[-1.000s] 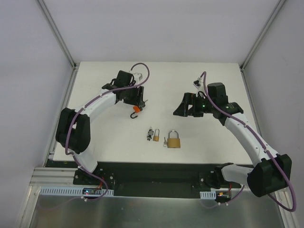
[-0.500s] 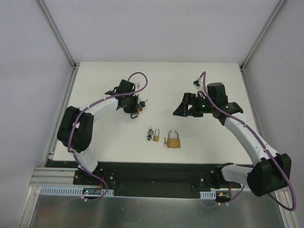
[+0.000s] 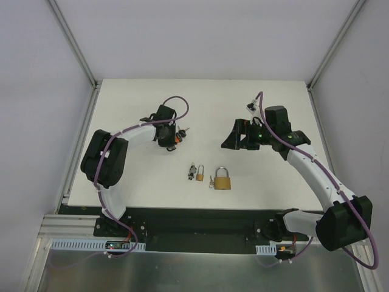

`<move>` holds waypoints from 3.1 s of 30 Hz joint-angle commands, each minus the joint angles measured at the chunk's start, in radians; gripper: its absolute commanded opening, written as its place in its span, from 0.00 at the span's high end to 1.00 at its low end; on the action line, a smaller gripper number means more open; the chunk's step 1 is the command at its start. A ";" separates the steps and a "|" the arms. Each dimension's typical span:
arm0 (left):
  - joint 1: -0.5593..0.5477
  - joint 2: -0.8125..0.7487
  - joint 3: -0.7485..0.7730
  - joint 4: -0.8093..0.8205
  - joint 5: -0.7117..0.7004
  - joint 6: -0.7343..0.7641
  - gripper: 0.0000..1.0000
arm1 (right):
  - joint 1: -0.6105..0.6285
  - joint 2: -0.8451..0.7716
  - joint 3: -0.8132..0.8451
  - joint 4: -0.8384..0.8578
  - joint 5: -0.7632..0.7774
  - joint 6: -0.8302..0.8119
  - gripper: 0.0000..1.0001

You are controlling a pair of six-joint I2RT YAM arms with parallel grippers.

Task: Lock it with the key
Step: Adjust the lock at the center of the board, then pick up the lock from the center of the board.

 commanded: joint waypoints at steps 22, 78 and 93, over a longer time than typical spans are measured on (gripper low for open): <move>0.106 0.147 0.198 -0.162 -0.259 0.030 1.00 | -0.011 0.021 -0.004 0.009 -0.005 -0.017 0.03; 0.042 0.344 0.528 -0.293 -0.152 -0.006 0.36 | -0.026 0.042 -0.001 0.002 -0.014 -0.032 0.03; 0.042 0.330 0.549 -0.277 -0.109 0.081 1.00 | -0.029 0.029 0.001 -0.001 -0.014 -0.026 0.03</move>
